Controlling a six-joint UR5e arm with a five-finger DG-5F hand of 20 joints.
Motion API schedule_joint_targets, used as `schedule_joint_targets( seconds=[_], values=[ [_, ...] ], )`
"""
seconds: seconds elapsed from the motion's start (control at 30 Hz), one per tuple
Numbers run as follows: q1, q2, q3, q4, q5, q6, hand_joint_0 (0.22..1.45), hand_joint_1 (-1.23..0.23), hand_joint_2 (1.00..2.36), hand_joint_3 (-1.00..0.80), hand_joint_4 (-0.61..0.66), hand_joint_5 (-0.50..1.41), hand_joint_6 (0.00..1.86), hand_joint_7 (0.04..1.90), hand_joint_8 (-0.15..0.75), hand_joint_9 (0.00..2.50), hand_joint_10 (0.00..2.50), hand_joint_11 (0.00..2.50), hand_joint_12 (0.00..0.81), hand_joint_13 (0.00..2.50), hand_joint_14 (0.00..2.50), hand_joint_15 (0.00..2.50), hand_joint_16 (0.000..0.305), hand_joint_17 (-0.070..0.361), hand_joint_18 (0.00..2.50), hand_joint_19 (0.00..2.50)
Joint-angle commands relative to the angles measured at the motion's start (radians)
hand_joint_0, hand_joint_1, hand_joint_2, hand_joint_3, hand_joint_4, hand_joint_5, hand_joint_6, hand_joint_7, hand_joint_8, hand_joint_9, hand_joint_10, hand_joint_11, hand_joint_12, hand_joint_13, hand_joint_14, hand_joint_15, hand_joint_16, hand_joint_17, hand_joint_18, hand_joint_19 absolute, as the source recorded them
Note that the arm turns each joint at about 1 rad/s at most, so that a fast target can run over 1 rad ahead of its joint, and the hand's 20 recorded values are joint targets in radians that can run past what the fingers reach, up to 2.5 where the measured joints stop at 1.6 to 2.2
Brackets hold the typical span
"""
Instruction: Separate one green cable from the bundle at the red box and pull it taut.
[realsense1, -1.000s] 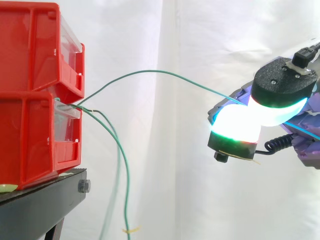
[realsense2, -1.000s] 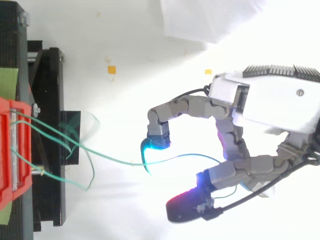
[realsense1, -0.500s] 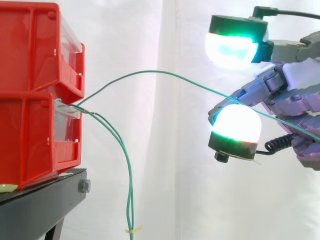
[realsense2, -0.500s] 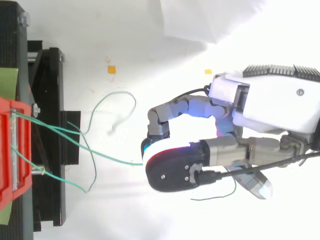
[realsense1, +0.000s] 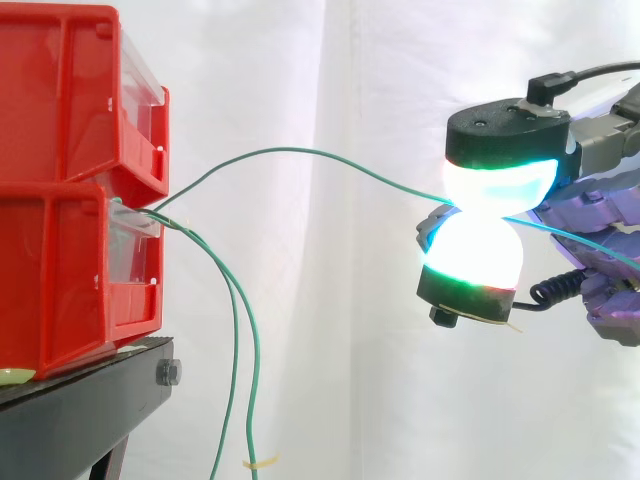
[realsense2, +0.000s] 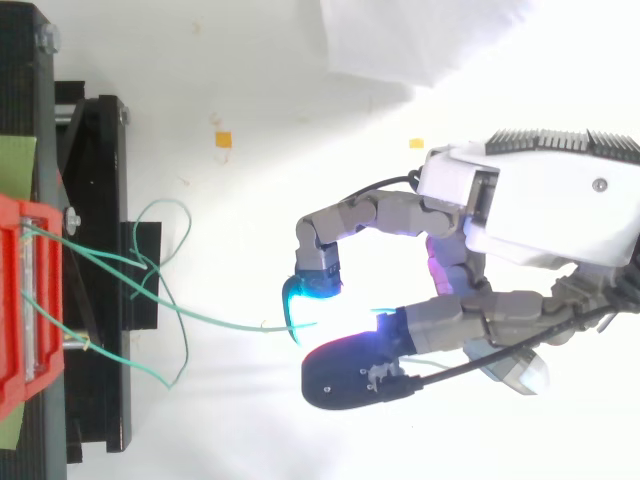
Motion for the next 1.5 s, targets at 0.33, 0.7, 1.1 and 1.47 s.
schedule_joint_targets(
  seconds=[0.33, 0.7, 1.1, 1.47],
  values=[
    [0.000, 0.000, 0.000, 0.000, 0.000, -0.001, 0.75, -0.68, 1.02, -0.24, -0.03, 0.15, 0.50, 1.29, 0.208, 2.23, 0.03, 0.75, 0.400, 1.77, 0.03, 0.84, 0.042, 0.095, 1.26, 0.93],
    [0.000, 0.000, 0.000, 0.000, 0.000, -0.003, 0.53, -0.58, 1.00, -0.50, 0.00, 0.15, 0.50, 1.30, 0.223, 2.22, 0.03, 0.71, 0.396, 1.79, 0.02, 0.85, 0.050, 0.112, 1.29, 0.89],
    [0.000, 0.000, 0.000, 0.000, 0.000, -0.007, 0.45, -0.24, 1.00, -0.50, 0.01, 0.15, 0.50, 1.29, 0.218, 2.24, 0.02, 0.63, 0.414, 1.82, 0.02, 0.81, 0.060, 0.134, 1.35, 0.83],
    [0.002, 0.000, 0.000, 0.000, 0.000, -0.006, 0.67, -0.42, 1.00, -0.50, -0.04, 0.15, 0.50, 1.29, 0.147, 2.26, 0.03, 0.72, 0.397, 1.78, 0.02, 0.84, 0.043, 0.096, 1.25, 0.90]
  ],
)
